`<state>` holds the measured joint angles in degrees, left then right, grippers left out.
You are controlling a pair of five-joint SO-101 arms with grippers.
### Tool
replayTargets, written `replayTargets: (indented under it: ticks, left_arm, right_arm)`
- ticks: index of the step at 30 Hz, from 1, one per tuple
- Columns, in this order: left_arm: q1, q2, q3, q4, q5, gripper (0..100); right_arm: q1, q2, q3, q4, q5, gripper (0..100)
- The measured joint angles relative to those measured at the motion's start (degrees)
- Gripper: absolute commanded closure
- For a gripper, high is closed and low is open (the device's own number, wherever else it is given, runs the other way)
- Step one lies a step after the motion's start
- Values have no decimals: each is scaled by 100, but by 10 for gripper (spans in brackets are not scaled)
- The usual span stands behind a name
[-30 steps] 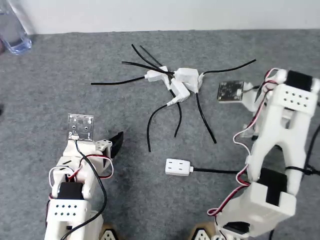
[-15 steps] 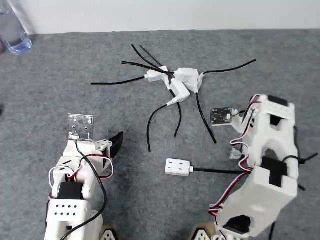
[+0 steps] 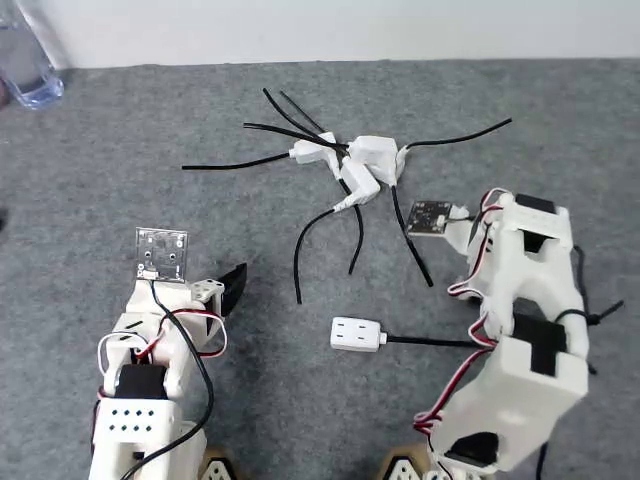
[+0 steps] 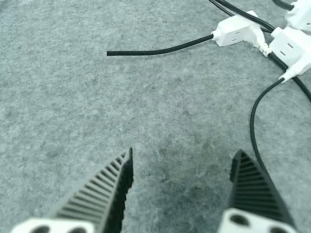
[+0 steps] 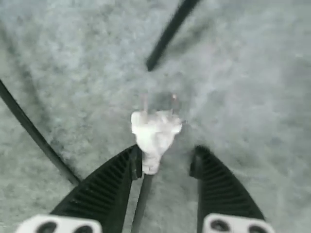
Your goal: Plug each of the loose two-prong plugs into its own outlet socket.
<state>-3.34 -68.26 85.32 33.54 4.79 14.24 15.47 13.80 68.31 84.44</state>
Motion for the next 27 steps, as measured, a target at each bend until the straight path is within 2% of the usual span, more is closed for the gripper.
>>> replayTargets:
  ticks: [9,27]
  left_arm:
    - [0,0,0,0,0,695]
    - [0,0,0,0,0,695]
  right_arm:
    - [-123,-765,624,62,-18,808]
    - [-334,-791,826,-97,-35,808]
